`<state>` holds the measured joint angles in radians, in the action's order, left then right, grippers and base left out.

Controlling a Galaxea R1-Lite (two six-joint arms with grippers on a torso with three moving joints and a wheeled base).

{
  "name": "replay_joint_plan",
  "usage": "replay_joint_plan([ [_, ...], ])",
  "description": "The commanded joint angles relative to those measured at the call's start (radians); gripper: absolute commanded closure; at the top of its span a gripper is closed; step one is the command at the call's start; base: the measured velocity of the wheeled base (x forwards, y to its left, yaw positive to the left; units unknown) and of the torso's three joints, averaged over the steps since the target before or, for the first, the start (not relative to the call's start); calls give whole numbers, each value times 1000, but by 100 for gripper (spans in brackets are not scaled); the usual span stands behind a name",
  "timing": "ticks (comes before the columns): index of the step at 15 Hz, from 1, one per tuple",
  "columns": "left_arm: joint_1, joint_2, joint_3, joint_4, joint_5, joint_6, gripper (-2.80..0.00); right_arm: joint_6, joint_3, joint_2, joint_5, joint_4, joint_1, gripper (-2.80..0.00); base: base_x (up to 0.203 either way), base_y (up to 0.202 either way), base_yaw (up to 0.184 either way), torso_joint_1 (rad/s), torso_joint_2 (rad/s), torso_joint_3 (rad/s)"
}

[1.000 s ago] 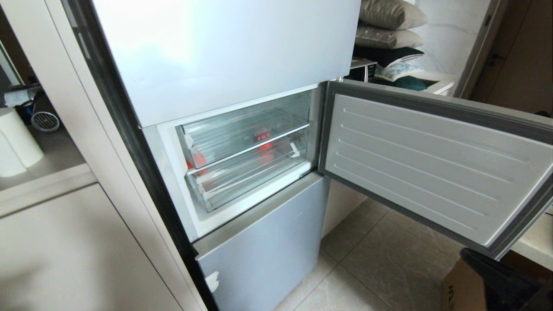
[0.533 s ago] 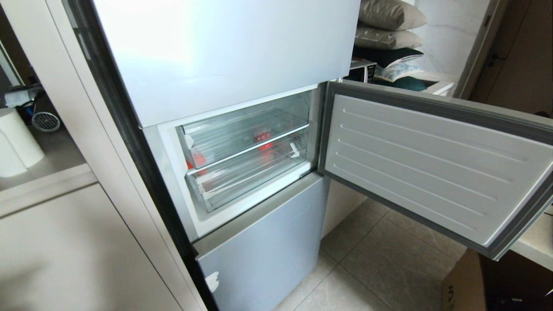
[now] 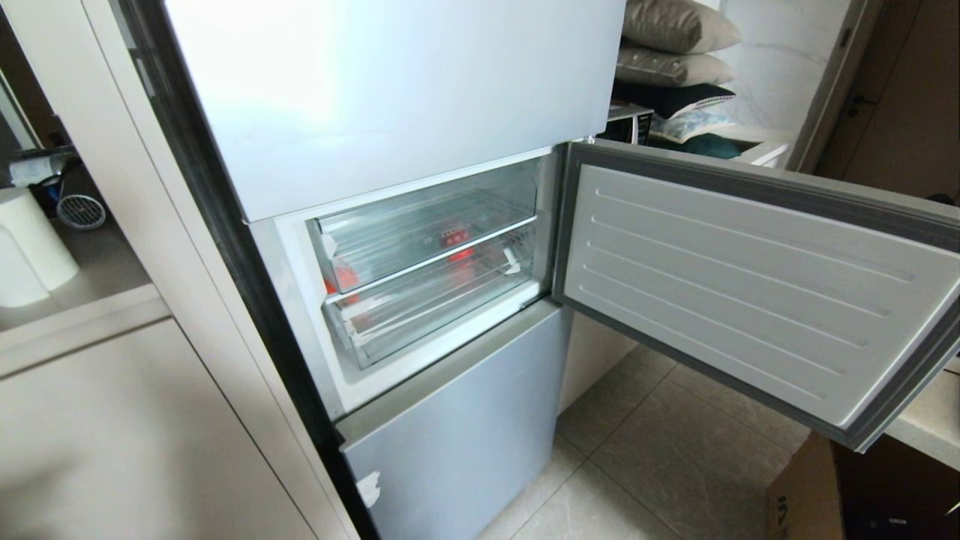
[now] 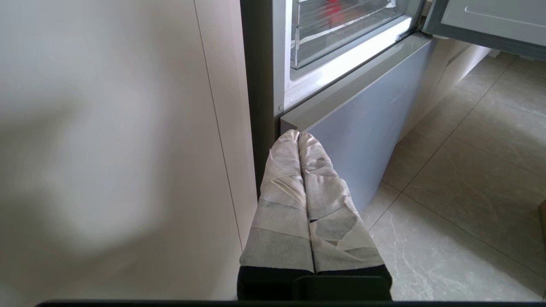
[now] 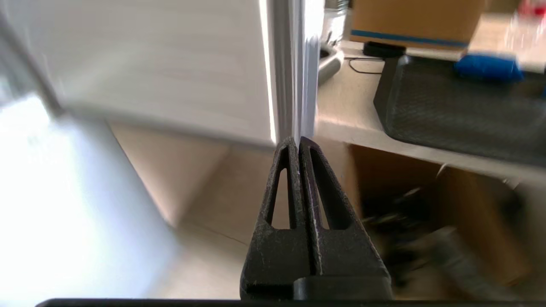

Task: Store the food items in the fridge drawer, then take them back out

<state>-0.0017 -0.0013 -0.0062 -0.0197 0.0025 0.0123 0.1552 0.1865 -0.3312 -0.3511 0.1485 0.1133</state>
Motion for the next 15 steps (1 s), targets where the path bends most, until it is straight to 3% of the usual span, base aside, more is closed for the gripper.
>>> replay_joint_plan([
  [1,0,1,0,0,1,0,0,249,135,-296,57,28,167,0,0,0,0,0,0,0],
  [2,0,0,0,0,1,0,0,339,172,-388,114,66,269,0,0,0,0,0,0,0],
  [4,0,1,0,0,1,0,0,427,212,-534,214,157,439,0,0,0,0,0,0,0],
  [8,0,0,0,0,1,0,0,490,285,-856,396,420,675,0,0,0,0,0,0,0],
  [12,0,0,0,0,1,0,0,513,316,-1148,517,745,740,0,0,0,0,0,0,0],
  [15,0,1,0,0,1,0,0,751,415,-1245,719,772,791,0,0,0,0,0,0,0],
])
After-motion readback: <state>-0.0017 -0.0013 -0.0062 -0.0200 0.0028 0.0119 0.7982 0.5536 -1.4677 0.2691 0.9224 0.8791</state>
